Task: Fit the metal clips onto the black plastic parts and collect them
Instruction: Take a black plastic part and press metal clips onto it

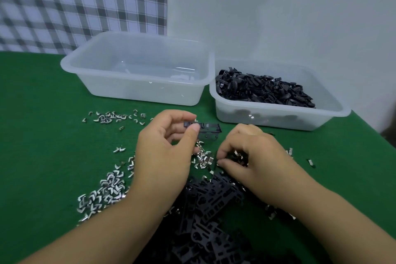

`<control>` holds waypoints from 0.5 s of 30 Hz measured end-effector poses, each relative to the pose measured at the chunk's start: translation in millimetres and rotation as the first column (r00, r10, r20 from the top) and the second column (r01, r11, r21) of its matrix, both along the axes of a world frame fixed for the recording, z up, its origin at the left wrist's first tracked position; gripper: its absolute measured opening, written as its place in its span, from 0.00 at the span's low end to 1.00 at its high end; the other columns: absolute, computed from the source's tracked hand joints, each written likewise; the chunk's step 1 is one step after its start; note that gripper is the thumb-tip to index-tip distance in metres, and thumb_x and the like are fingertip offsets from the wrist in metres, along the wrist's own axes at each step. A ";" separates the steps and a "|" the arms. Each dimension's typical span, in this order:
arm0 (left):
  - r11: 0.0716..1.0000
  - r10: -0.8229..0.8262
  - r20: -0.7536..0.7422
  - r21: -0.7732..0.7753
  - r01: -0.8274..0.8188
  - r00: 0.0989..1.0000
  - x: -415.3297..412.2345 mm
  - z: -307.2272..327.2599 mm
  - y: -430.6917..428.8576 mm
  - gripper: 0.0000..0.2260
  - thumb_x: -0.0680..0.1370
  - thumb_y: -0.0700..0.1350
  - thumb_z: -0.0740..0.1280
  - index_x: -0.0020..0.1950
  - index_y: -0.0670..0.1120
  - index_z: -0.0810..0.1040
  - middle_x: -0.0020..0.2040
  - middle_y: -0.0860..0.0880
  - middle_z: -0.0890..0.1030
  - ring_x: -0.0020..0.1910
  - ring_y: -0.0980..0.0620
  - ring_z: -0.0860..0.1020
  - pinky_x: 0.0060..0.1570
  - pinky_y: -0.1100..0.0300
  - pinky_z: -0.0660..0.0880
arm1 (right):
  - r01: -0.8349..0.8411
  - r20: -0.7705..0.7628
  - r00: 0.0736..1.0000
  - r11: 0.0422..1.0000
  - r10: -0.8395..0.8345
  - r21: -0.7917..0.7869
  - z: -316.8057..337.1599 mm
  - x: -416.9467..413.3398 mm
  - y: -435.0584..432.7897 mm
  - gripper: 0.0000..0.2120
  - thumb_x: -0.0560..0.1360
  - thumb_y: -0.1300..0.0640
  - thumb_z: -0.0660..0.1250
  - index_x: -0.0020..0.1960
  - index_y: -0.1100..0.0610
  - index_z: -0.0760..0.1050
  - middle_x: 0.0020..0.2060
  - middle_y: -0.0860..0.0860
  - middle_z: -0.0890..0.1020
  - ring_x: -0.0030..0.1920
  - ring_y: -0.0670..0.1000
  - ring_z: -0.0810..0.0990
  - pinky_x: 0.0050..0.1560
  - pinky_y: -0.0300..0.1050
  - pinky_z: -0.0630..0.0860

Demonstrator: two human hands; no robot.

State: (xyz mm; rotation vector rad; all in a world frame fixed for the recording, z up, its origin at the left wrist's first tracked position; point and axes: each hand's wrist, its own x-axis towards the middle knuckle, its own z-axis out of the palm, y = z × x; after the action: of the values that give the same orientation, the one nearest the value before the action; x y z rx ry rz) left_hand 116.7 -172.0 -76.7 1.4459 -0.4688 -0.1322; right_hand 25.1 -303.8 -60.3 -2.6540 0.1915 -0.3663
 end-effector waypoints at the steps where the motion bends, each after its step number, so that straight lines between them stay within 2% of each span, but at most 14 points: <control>1: 1.000 -0.004 0.023 0.026 0.004 1.000 -0.2 -0.7 0.3 0.09 0.75 0.36 0.69 0.44 0.52 0.80 0.33 0.53 0.81 0.29 0.58 0.78 0.31 0.69 0.75 | 0.028 0.029 0.999 0.998 -0.029 0.049 0.6 -2.2 -0.7 0.07 0.70 0.56 0.71 0.37 0.47 0.76 0.39 0.42 0.75 0.45 0.41 0.71 0.46 0.33 0.66; 3: 0.995 -0.018 0.096 0.104 0.008 0.995 -0.5 -2.3 0.9 0.11 0.75 0.37 0.69 0.44 0.54 0.82 0.34 0.56 0.80 0.31 0.58 0.78 0.33 0.69 0.75 | 0.096 0.104 0.988 0.982 -0.114 0.164 1.2 -5.8 -2.8 0.08 0.69 0.58 0.71 0.35 0.47 0.76 0.35 0.42 0.76 0.39 0.41 0.74 0.40 0.30 0.67; 5: 0.982 -0.044 0.169 0.187 0.012 0.985 -1.8 -3.0 1.4 0.11 0.74 0.39 0.69 0.43 0.56 0.83 0.37 0.58 0.82 0.34 0.60 0.78 0.35 0.71 0.74 | 0.137 0.169 0.964 0.929 -0.205 0.343 1.5 -7.7 -4.3 0.07 0.69 0.58 0.71 0.35 0.49 0.77 0.30 0.43 0.75 0.32 0.41 0.73 0.35 0.30 0.68; 8: 0.966 -0.101 0.227 0.257 0.040 0.969 -4.8 -3.3 1.5 0.09 0.73 0.42 0.71 0.43 0.58 0.83 0.40 0.58 0.83 0.36 0.62 0.79 0.38 0.73 0.73 | 0.122 0.210 0.942 0.847 -0.263 0.517 2.1 -7.0 -2.8 0.05 0.70 0.58 0.71 0.36 0.50 0.78 0.27 0.43 0.74 0.29 0.41 0.70 0.30 0.32 0.67; 13: 0.955 -0.148 0.268 0.287 0.067 0.952 -7.1 -2.7 1.7 0.06 0.70 0.47 0.73 0.41 0.59 0.82 0.36 0.58 0.82 0.32 0.61 0.78 0.35 0.68 0.74 | 0.097 0.223 0.946 0.861 -0.237 0.500 -1.2 -6.1 0.7 0.07 0.70 0.59 0.71 0.36 0.50 0.78 0.28 0.41 0.74 0.29 0.41 0.70 0.31 0.32 0.65; 15: 0.955 -0.147 0.278 0.289 0.063 0.949 -7.3 -2.3 2.3 0.03 0.71 0.47 0.72 0.40 0.57 0.82 0.34 0.56 0.81 0.30 0.59 0.77 0.32 0.65 0.75 | 0.075 0.254 0.946 0.897 -0.202 0.436 -1.7 -6.4 1.7 0.07 0.69 0.60 0.72 0.36 0.49 0.78 0.30 0.41 0.75 0.31 0.42 0.71 0.33 0.31 0.66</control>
State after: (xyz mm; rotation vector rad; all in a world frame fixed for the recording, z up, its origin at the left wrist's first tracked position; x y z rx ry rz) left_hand 109.3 -169.7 -79.0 1.7266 -0.8012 -0.0676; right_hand 18.7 -302.1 -62.0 -2.1332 0.3287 -0.6789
